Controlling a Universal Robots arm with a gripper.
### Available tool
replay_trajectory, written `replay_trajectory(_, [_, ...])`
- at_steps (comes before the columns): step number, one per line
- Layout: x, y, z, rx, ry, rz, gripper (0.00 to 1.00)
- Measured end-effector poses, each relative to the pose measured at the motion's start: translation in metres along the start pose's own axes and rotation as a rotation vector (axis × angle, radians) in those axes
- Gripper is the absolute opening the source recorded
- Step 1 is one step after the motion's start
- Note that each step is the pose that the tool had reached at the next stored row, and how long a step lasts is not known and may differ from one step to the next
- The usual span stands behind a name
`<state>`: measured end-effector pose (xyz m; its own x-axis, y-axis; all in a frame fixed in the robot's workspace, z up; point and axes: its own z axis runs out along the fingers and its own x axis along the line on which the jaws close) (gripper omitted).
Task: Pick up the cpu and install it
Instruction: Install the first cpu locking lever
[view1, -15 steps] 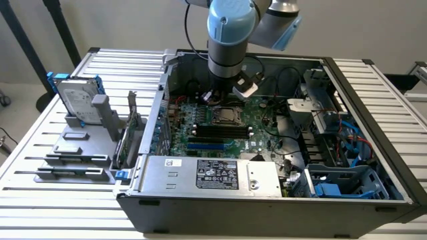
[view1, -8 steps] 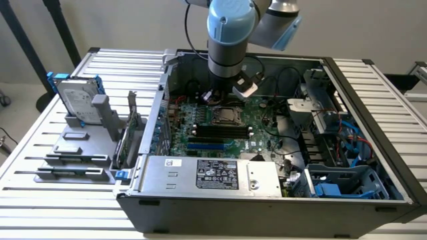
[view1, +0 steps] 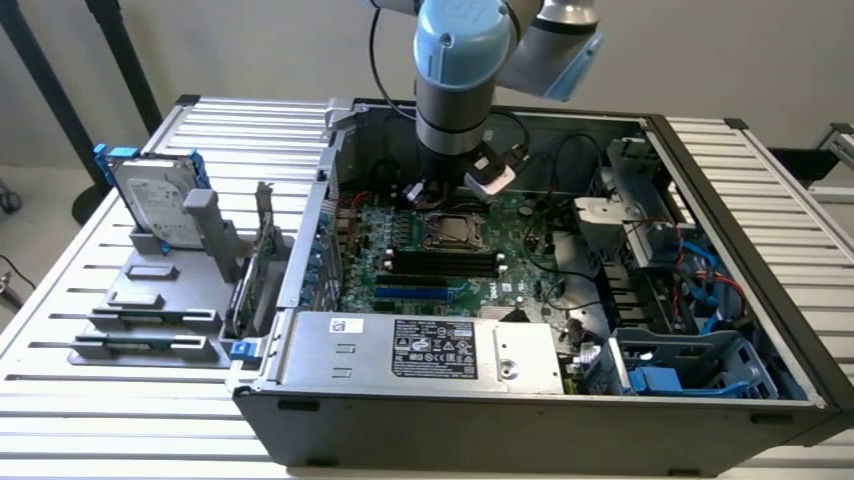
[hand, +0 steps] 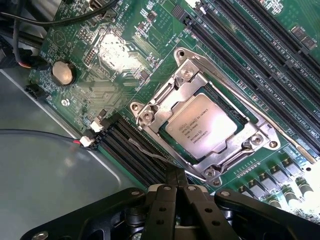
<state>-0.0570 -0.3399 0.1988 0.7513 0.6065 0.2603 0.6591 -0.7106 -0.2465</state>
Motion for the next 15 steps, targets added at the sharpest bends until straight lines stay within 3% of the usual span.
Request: replay_trajectory(15, [-0.0022, -0.0033, 0.0004, 0.0011, -0.0011, 0.0, 0.11])
